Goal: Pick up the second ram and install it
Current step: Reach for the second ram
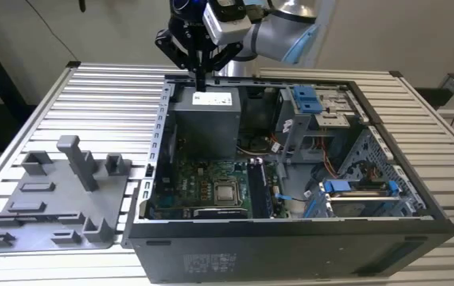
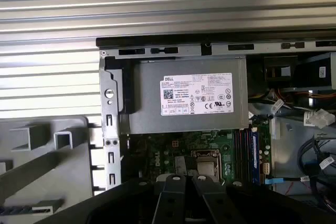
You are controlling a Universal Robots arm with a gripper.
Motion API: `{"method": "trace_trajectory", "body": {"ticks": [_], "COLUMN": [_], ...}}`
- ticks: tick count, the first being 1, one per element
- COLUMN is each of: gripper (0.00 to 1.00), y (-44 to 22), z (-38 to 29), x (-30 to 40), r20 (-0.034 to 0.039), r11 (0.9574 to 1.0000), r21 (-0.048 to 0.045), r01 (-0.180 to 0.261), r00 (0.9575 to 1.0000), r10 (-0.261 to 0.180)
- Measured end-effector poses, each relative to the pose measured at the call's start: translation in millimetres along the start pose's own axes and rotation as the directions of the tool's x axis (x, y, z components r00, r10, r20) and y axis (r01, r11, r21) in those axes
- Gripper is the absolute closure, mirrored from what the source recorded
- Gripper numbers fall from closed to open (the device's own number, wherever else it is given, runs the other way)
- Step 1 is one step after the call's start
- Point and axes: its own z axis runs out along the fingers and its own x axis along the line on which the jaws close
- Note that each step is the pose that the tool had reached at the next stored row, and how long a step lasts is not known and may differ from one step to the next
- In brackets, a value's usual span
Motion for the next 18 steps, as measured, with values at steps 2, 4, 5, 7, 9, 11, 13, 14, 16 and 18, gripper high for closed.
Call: {"method": "trace_trajectory", "body": {"ticks": [2,4,5,7,9,11,13,14,16,18], "gripper": [0.89,0.89,0.89,0.89,0.89,0.89,0.89,0.89,0.89,0.89], "y": [0.0,0.0,-0.1,-0.3,-0.5,-0.7,-1.1,-1.2,-1.5,-1.8], "z": [0.0,-0.1,-0.1,-0.1,-0.2,-0.2,-0.4,-0.4,-0.5,-0.6], "x": [0.0,0.7,1.5,3.5,6.8,10.4,15.0,17.5,21.5,25.5], "r20": [0.0000,0.0000,0.0000,0.0000,0.0000,0.0001,0.0000,0.0001,0.0000,0.0000], "r11": [1.0000,1.0000,1.0000,1.0000,1.0000,1.0000,1.0000,1.0000,1.0000,1.0000], "r21": [0.0000,0.0001,0.0001,0.0001,0.0000,0.0000,0.0001,0.0000,0.0000,-0.0001], "r01": [0.000,0.000,0.000,0.000,0.000,0.000,0.000,0.000,0.000,0.000], "r00": [1.0000,1.0000,1.0000,1.0000,1.0000,1.0000,1.0000,1.0000,1.0000,1.0000], "r10": [0.000,0.000,0.000,0.000,0.000,0.000,0.000,0.000,0.000,0.000]}}
